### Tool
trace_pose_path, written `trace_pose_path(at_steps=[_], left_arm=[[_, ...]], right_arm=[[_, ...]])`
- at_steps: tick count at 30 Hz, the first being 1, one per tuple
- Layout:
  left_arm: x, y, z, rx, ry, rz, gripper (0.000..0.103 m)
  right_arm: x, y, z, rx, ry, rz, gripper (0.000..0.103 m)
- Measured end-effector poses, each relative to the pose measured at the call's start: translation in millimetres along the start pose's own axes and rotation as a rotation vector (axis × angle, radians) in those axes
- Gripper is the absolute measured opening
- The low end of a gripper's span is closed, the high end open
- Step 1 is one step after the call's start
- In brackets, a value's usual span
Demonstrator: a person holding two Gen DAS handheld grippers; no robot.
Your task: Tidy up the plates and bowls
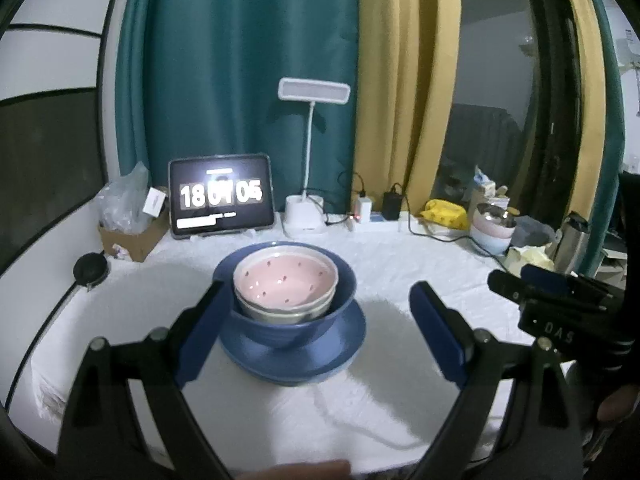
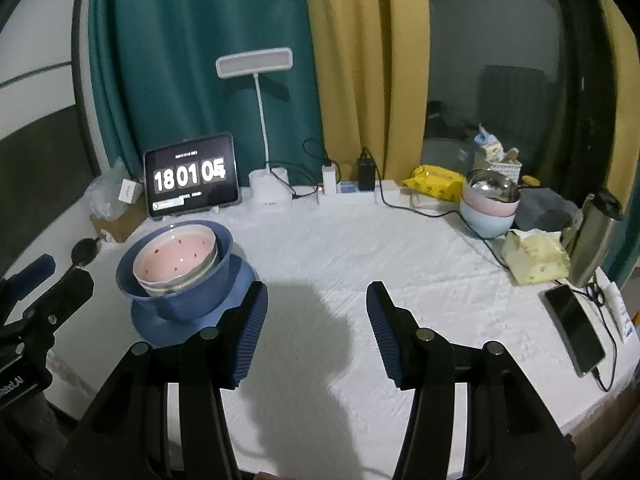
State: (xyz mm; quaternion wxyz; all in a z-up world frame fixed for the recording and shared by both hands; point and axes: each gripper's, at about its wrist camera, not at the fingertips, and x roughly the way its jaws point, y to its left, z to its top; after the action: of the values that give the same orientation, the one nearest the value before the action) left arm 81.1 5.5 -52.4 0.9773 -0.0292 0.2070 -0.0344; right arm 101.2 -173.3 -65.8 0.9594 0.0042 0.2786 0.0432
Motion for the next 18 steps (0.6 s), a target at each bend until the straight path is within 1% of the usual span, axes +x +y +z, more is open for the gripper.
trace_pose_path(at_steps=[18], left_arm=[[-58, -18, 3, 0.046, -0.111, -0.033, 0.091]], right_arm=[[-78, -18, -9, 0.029, -0.136, -0.050, 0.054]])
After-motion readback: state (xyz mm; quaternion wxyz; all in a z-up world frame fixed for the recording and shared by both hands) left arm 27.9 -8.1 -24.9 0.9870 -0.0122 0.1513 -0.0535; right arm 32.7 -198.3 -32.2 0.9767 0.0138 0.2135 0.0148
